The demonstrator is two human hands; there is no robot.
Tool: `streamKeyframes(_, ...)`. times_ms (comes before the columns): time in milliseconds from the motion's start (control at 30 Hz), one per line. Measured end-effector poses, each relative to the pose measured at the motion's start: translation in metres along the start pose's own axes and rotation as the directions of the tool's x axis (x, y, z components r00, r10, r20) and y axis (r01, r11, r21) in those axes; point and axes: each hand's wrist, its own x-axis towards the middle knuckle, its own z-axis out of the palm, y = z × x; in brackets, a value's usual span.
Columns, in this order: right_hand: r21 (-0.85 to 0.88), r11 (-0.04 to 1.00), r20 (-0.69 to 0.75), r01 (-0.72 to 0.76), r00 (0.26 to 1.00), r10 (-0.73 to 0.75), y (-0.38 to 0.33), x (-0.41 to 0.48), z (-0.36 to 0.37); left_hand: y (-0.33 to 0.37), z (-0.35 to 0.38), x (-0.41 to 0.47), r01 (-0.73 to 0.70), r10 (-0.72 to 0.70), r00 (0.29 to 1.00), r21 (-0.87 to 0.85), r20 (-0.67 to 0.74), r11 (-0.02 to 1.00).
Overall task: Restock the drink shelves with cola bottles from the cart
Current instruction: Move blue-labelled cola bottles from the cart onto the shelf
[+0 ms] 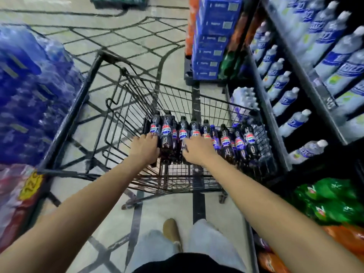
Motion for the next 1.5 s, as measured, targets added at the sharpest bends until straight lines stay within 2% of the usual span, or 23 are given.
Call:
streamKeyframes(267,0.044,0.998,0.158,0.050,0.986,-0.056,0.004,0.102,0.032,-0.014,0.030,0.061,0.038,-0.028,0.994,-0.088,0.105,0.995)
streamKeyframes(467,0.083,0.996,0.290,0.038,0.955,-0.061,0.018,0.176,0.065,-0.019,0.049,0.104,0.069,-0.054,0.972,-0.057,0.231,0.996)
streamKeyframes(567,0.132,0.991,0.346,-0.033,0.938,-0.014,0.022,0.204,0.084,-0.016,0.060,0.123,0.094,-0.069,0.956,-0.076,0.285,0.993)
streamKeyframes(633,0.205,0.970,0.373,-0.130,0.927,0.046,0.023,0.221,0.098,-0.014,0.066,0.134,0.122,-0.089,0.950,-0.096,0.300,0.988)
streamKeyframes(733,0.354,0.880,0.436,-0.316,0.889,0.144,0.020,0.243,0.121,-0.014,0.076,0.145,0.188,-0.131,0.943,-0.162,0.307,0.969)
streamKeyframes(867,0.521,0.609,0.525,-0.598,0.787,0.323,0.008,0.266,0.147,-0.018,0.093,0.156,0.314,-0.217,0.914,-0.260,0.343,0.913)
streamKeyframes(933,0.536,0.531,0.534,-0.656,0.751,0.389,0.005,0.273,0.155,-0.020,0.103,0.161,0.382,-0.249,0.892,-0.335,0.378,0.861)
streamKeyframes(1033,0.544,0.494,0.557,-0.678,0.732,0.391,0.008,0.276,0.159,-0.021,0.115,0.174,0.464,-0.287,0.870,-0.468,0.402,0.752)
streamKeyframes(1133,0.557,0.484,0.579,-0.675,0.733,0.357,0.020,0.265,0.161,-0.015,0.122,0.190,0.495,-0.316,0.863,-0.532,0.395,0.687)
streamKeyframes(1367,0.589,0.449,0.546,-0.672,0.740,0.392,0.058,0.233,0.164,0.002,0.136,0.209,0.560,-0.400,0.825,-0.481,0.399,0.674)
streamKeyframes(1433,0.612,0.408,0.549,-0.678,0.735,0.398,0.063,0.228,0.164,0.008,0.139,0.214,0.618,-0.433,0.786,-0.514,0.442,0.595)
streamKeyframes(1500,0.627,0.399,0.537,-0.669,0.742,0.401,0.065,0.222,0.164,0.009,0.143,0.218,0.691,-0.430,0.723,-0.550,0.541,0.469)
